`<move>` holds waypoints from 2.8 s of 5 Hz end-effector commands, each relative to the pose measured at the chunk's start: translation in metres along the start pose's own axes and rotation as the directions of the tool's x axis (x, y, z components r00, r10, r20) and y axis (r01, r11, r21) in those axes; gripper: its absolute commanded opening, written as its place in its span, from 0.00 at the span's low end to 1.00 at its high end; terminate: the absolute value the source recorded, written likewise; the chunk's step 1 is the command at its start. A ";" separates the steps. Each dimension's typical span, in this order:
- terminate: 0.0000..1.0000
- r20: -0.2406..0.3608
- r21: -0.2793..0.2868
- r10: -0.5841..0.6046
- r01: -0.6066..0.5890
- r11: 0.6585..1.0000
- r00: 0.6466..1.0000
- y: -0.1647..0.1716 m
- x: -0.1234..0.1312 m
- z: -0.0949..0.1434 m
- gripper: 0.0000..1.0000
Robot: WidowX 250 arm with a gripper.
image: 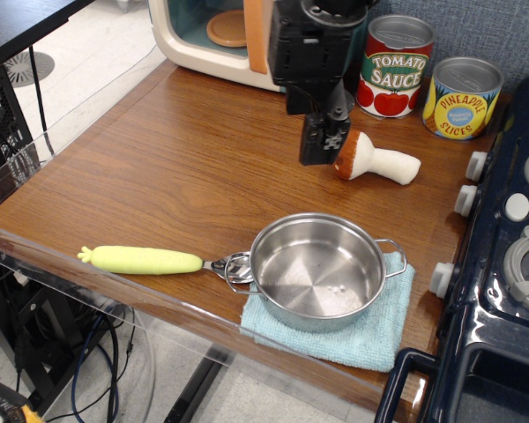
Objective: PICK UP THE BLENDER AND PUT ANOTHER SIDE OF THE TABLE
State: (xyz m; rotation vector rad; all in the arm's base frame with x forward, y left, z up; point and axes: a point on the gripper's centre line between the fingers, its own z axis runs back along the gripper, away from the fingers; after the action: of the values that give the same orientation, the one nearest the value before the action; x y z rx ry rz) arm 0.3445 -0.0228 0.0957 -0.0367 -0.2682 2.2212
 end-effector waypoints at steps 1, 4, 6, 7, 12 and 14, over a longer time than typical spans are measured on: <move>0.00 -0.051 0.017 0.057 -0.056 0.998 0.997 -0.034 -0.030 -0.011 1.00; 0.00 -0.012 0.033 0.019 -0.019 0.999 1.000 -0.046 -0.054 -0.052 0.00; 0.00 -0.016 0.033 0.025 -0.024 0.999 1.000 -0.043 -0.047 -0.045 0.00; 0.00 -0.056 0.018 0.043 -0.042 0.999 0.997 -0.049 -0.038 -0.024 0.00; 0.00 -0.095 -0.038 0.332 -0.337 0.941 0.938 -0.112 0.119 0.012 0.00; 0.00 -0.022 -0.024 0.445 -0.446 0.895 0.895 -0.149 0.167 -0.023 0.00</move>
State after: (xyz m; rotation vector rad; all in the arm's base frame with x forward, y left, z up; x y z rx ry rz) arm 0.3681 0.1942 0.0926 -0.0849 -0.2499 2.6751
